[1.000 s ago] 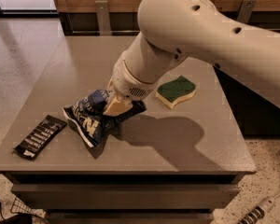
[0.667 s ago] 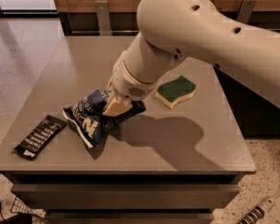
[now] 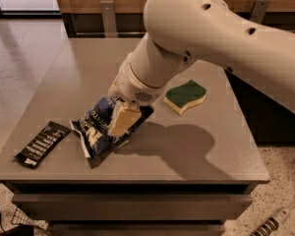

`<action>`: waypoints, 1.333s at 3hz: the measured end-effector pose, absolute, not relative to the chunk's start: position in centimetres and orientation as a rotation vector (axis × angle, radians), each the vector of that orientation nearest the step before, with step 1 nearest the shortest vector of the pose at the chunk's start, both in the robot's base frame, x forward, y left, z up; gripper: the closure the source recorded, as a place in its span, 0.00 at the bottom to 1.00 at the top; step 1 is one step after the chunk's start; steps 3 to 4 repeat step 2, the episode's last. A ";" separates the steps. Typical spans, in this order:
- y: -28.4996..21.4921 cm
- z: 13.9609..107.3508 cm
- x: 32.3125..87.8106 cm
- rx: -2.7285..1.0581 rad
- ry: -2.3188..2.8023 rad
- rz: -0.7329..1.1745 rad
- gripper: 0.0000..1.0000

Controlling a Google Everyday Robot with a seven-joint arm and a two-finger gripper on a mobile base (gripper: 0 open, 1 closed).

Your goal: Move blue chip bag near rxbar chocolate

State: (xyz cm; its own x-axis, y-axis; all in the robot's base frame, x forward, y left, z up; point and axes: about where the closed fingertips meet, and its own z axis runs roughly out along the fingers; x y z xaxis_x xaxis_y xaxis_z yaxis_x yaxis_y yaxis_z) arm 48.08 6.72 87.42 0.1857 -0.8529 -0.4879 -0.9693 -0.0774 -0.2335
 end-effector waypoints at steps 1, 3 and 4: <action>6.8 87.5 48.0 -1.967 1.700 0.302 0.00; 6.8 87.6 48.0 -1.967 1.700 0.302 0.00; 6.8 87.6 48.0 -1.967 1.700 0.302 0.00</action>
Offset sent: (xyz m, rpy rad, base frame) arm -0.0008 0.0004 0.0013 -0.0008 -0.0029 0.0009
